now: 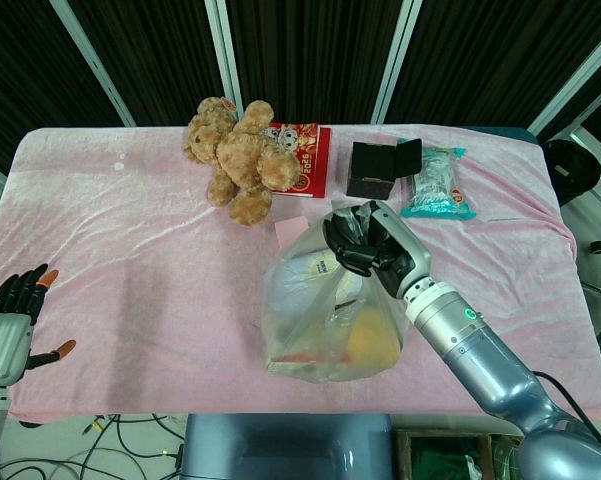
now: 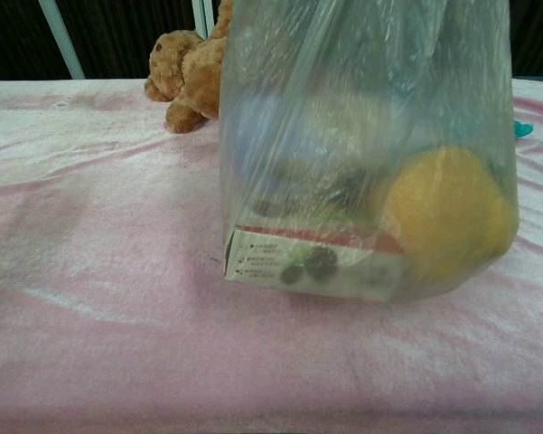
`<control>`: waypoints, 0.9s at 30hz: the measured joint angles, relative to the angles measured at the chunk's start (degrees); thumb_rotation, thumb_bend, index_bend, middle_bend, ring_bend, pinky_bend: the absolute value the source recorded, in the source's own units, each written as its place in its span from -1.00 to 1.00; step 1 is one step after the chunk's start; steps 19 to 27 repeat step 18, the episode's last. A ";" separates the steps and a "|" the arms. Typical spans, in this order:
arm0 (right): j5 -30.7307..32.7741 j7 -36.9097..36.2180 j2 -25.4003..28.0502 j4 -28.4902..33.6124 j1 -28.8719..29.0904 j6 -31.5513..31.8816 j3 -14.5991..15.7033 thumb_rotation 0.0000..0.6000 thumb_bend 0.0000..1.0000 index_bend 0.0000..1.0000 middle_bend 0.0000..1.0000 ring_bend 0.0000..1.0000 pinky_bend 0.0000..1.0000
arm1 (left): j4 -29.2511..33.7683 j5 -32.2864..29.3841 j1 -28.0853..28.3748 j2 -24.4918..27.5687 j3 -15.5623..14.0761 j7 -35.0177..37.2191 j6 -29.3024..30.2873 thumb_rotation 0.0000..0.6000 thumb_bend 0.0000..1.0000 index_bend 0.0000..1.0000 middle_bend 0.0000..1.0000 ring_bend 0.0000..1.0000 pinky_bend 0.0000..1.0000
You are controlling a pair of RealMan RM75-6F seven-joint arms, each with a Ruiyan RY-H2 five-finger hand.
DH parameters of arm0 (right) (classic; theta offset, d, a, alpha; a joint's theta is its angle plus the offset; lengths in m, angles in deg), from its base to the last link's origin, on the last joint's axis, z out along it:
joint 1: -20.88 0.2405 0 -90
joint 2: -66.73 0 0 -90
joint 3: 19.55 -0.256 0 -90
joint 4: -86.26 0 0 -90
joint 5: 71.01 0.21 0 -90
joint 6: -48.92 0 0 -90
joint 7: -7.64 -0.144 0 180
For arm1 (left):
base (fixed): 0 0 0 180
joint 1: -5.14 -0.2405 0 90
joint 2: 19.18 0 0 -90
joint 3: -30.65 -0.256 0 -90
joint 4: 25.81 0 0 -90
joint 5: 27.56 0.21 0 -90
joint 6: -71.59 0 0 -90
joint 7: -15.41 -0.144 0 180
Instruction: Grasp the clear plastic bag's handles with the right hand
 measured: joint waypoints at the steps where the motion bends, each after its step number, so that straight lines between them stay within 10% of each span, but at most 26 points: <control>1: 1.00 0.01 0.81 0.03 0.54 0.00 -0.87 1.00 0.52 0.95 0.94 1.00 1.00 | -0.01 0.00 -0.01 -0.03 -0.01 -0.03 0.02 1.00 -1.00 -1.00 -1.00 -1.00 -1.00; 27: 18.11 3.24 8.44 -3.34 11.31 -2.79 -5.23 1.00 0.52 0.95 0.94 1.00 1.00 | 0.18 0.51 -0.19 0.11 -0.26 0.18 0.36 1.00 -1.00 -1.00 -1.00 -1.00 -1.00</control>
